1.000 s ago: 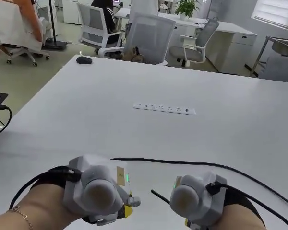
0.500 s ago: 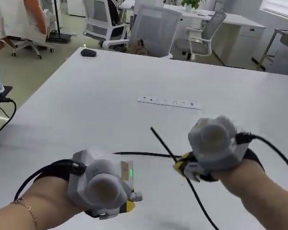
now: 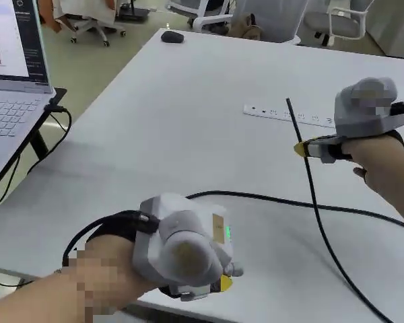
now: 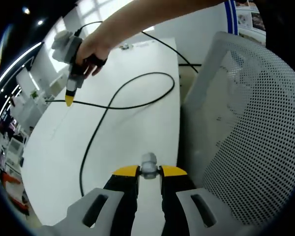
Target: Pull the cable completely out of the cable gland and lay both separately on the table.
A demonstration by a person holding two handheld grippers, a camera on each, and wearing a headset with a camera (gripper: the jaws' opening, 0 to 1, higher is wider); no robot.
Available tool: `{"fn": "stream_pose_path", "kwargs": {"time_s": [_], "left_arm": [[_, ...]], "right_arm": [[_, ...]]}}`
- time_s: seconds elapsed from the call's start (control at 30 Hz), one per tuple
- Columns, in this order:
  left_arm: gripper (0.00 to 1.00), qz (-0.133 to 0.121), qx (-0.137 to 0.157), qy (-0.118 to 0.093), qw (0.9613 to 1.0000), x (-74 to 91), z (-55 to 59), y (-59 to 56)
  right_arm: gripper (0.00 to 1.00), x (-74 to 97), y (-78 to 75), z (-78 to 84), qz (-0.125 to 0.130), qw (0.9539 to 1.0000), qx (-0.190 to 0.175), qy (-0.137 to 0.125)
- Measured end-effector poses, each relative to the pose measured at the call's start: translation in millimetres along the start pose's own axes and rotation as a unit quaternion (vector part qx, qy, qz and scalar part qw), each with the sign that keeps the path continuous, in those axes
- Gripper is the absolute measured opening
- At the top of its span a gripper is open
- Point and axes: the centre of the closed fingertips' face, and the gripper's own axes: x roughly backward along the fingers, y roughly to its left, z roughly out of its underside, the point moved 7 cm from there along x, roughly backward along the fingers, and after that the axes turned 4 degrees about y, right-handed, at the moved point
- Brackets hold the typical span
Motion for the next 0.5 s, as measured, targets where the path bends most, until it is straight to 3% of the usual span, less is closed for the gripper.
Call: {"fn": "stream_pose_path", "kwargs": {"time_s": [0.13, 0.2, 0.27, 0.4, 0.5], "left_arm": [[0.18, 0.018, 0.025, -0.016, 0.9994, 0.7, -4.0, 2.0], [0.18, 0.022, 0.026, -0.023, 0.9991, 0.3, -6.9, 5.7], [0.18, 0.030, 0.032, -0.024, 0.9988, -0.1, -9.2, 9.2], [0.18, 0.052, 0.025, -0.038, 0.9976, -4.3, -17.1, 23.2], [0.18, 0.063, 0.014, -0.032, 0.9974, -15.8, -17.4, 35.0]], "right_arm": [[0.04, -23.2, -28.1, 20.9, 0.014, 0.9984, -0.047, 0.027], [0.04, -28.5, -36.4, 31.7, 0.014, 0.9976, -0.053, 0.043], [0.08, -27.5, -45.2, 38.3, 0.030, 0.9967, -0.045, 0.060], [0.12, -8.8, -52.4, 45.1, 0.021, 0.9973, -0.054, 0.045], [0.12, 11.7, -49.4, 49.5, 0.007, 0.9984, -0.045, 0.033]]}}
